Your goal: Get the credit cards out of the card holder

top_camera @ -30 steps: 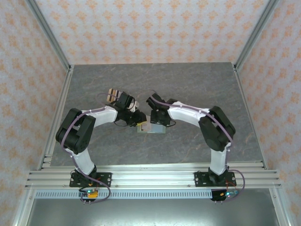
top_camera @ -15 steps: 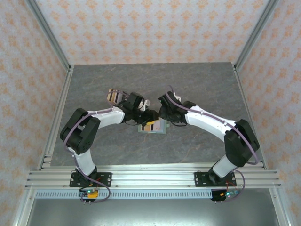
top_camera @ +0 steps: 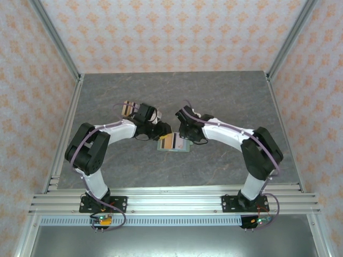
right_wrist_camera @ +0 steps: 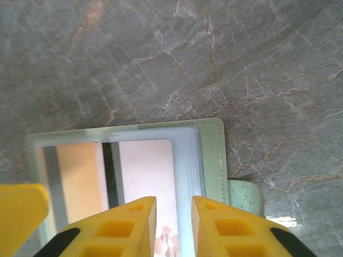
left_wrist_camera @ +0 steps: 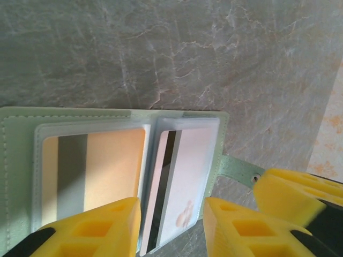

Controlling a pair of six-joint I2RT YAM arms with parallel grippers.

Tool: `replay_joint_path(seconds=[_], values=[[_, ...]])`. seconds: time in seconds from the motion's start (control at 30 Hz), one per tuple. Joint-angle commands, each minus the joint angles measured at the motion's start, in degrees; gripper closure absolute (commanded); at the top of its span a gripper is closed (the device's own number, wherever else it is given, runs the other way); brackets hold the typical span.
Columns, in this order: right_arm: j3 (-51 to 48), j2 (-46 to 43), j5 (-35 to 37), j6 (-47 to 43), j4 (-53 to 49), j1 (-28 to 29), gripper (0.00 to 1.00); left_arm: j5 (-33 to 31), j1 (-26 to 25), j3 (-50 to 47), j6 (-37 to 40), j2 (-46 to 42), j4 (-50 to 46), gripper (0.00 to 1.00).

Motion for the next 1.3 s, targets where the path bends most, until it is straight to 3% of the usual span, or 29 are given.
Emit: replay_joint_path(seconds=[0.0, 0.33, 1.27], values=[[2.4, 2.8, 0.4, -0.7, -3.0, 0.8, 0.79, -0.3, -0.3, -0.4, 1.3, 0.3, -1.7, 0.65], [3.8, 8.2, 0.5, -0.7, -4.6, 0.8, 0.92, 0.4, -1.9, 3.3, 2.1, 4.6, -2.5, 0.72], [3.9, 11.0, -0.8, -0.5, -4.3, 0.8, 0.93, 3.9, -2.5, 4.0, 2.8, 7.5, -0.4, 0.77]])
